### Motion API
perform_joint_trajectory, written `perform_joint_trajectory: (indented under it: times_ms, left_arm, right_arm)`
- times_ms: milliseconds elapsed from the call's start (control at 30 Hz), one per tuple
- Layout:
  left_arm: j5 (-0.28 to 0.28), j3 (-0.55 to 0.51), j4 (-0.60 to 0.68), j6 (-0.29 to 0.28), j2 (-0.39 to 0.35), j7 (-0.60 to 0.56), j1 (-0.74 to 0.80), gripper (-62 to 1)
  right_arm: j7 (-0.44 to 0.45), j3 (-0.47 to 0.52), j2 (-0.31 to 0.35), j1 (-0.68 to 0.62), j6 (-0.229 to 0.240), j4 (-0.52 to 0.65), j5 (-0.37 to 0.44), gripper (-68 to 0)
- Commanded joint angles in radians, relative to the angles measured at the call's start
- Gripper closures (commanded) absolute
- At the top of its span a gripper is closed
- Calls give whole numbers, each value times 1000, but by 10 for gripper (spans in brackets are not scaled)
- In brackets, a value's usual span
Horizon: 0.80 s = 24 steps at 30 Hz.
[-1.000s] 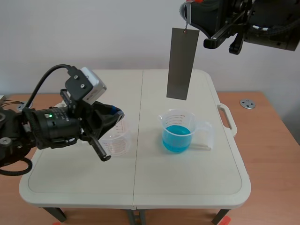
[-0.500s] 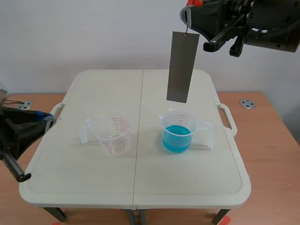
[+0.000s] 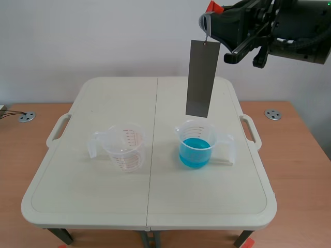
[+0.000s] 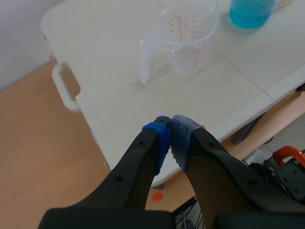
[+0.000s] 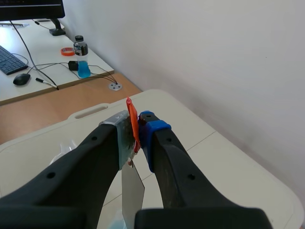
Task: Hold the metal plate by the orange handle, dip it into the blue solution, take it out and point at it, then put the plate back in the beaker on the left.
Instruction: 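Lower the plate into the blue solution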
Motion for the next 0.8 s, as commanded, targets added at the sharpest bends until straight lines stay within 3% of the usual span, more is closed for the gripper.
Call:
perform_joint_trajectory:
  times_ms: [0, 333, 767]
  left_arm:
    - [-11, -21, 13, 2, 31, -15, 15, -18]
    - [-2, -68, 12, -1, 154, 5, 82, -18]
    - [-2, -68, 12, -6, 156, 13, 29, -18]
  right_arm:
    - [29, 14, 2, 13, 7, -19, -4, -13]
    - [64, 14, -27, 14, 7, -104, -61, -13]
    - [125, 13, -48, 14, 7, -180, -117, -13]
